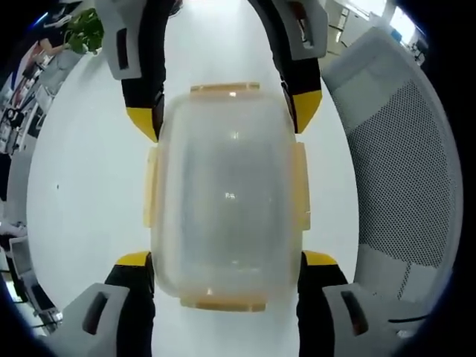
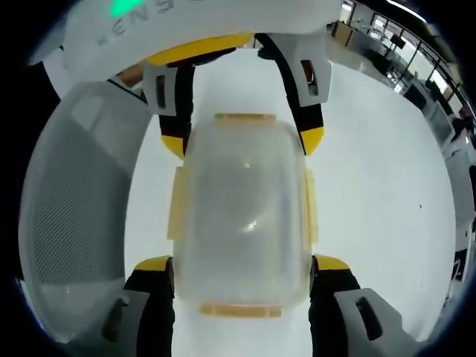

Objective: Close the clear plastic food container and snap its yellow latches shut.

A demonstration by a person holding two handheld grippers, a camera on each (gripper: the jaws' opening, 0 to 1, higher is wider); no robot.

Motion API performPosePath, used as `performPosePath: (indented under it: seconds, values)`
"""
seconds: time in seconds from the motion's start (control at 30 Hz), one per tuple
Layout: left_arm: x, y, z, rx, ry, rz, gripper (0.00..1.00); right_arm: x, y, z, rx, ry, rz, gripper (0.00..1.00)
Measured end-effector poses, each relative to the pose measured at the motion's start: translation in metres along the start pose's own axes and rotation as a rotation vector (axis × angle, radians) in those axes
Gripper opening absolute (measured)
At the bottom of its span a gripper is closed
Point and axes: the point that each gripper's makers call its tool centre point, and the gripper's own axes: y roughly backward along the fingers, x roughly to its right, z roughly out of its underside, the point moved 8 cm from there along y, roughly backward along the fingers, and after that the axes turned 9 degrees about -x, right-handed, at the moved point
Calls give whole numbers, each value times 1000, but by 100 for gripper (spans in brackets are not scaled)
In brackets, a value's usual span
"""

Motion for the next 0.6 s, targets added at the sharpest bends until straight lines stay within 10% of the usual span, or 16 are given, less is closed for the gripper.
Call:
performPosePath:
  seconds: [0.6]
  values:
    - [-2,-1,16,19,22,11,80,4,-3,-14,3,3,-10,75]
